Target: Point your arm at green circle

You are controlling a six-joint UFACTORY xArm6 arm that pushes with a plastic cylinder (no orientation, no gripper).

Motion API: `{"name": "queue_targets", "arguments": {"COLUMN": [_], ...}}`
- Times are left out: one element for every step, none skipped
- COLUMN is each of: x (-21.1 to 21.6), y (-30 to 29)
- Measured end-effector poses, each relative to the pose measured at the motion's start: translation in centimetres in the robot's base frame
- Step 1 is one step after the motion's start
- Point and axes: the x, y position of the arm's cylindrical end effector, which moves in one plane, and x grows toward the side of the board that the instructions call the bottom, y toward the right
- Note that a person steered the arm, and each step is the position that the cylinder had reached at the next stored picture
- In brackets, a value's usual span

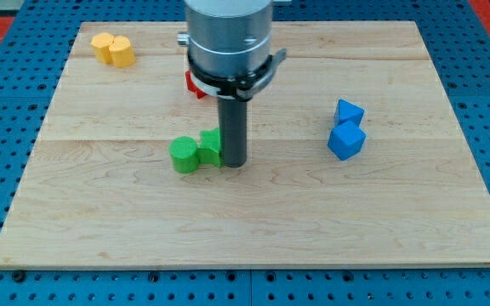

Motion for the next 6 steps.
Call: {"name": "queue_targets", "arguments": {"x": [1.1, 5.9, 4.8, 3.4, 3.1, 2.2], "y": [1.3, -2.7, -9.7, -7.4, -5.3, -4.3]}}
